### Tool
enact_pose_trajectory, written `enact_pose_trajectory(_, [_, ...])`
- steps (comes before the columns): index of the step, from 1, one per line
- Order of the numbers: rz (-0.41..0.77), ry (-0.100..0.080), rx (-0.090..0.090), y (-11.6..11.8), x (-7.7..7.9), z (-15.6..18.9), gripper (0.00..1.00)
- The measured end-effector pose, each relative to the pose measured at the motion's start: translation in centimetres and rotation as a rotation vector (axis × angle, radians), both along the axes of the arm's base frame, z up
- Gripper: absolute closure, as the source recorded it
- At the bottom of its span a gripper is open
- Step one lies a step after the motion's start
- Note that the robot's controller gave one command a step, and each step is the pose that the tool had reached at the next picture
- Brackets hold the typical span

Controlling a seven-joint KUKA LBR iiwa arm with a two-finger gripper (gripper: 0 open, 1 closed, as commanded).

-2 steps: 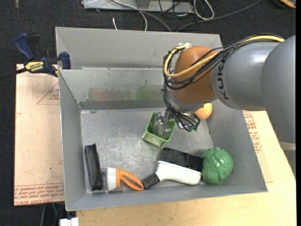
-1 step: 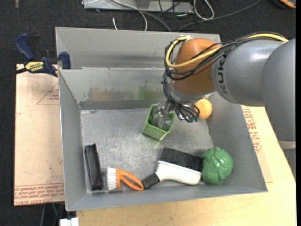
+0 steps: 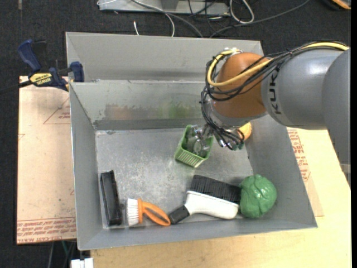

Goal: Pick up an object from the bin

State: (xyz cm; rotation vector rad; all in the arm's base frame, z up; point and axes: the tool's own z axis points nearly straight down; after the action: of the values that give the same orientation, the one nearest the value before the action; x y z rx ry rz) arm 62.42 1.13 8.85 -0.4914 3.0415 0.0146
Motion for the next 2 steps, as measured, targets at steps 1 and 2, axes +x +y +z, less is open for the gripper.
enact_pose_trajectory(1, [0.002,0.009,-0.011,-1.0,-2.1,-0.1,1.00])
enact_pose_trajectory(2, [0.028,-0.004,-0.020,2.0,-0.5,-0.2,1.00])
